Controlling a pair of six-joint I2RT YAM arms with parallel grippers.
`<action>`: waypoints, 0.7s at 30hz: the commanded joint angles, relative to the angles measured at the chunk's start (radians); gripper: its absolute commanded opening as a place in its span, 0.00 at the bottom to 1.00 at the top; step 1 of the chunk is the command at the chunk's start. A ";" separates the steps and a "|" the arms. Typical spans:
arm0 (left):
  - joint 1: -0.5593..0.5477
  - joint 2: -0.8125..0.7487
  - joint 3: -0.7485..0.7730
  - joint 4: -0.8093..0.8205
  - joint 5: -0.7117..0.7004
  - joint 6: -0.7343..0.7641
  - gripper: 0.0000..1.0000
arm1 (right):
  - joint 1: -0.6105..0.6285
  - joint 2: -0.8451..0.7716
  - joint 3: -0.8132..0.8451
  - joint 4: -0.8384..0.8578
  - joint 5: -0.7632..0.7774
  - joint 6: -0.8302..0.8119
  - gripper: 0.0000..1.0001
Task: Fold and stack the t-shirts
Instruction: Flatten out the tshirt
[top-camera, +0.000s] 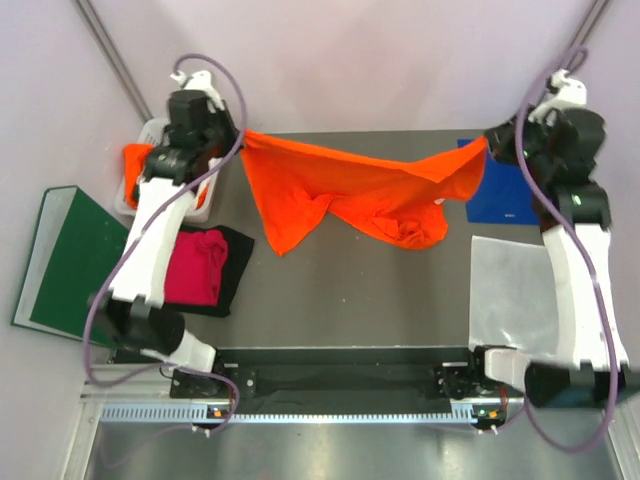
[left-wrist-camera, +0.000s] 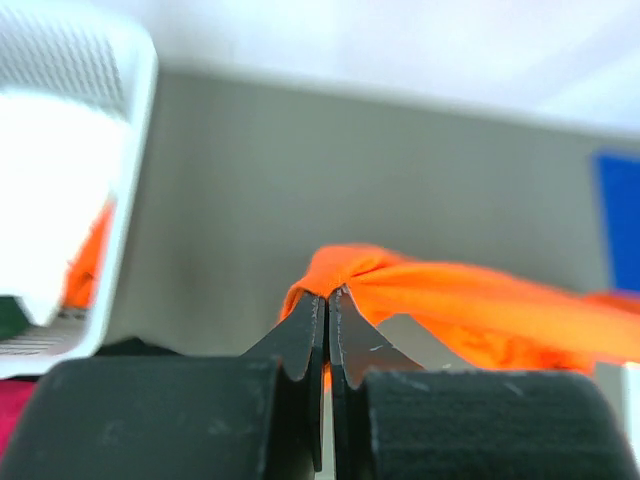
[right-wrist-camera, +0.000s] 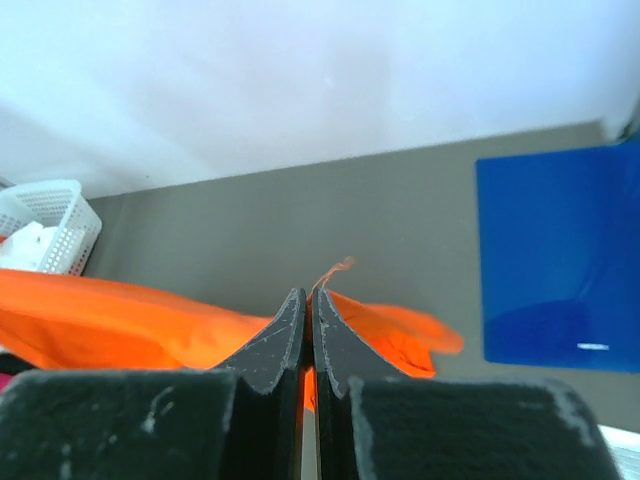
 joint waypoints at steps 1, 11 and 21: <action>0.008 -0.268 0.001 -0.001 -0.062 0.032 0.00 | 0.009 -0.257 -0.054 -0.050 0.077 -0.086 0.00; 0.008 -0.621 -0.020 -0.062 -0.061 0.037 0.00 | 0.009 -0.601 0.054 -0.221 0.101 -0.097 0.00; 0.008 -0.543 0.021 -0.053 -0.050 0.057 0.00 | 0.009 -0.435 0.237 -0.182 0.249 -0.104 0.00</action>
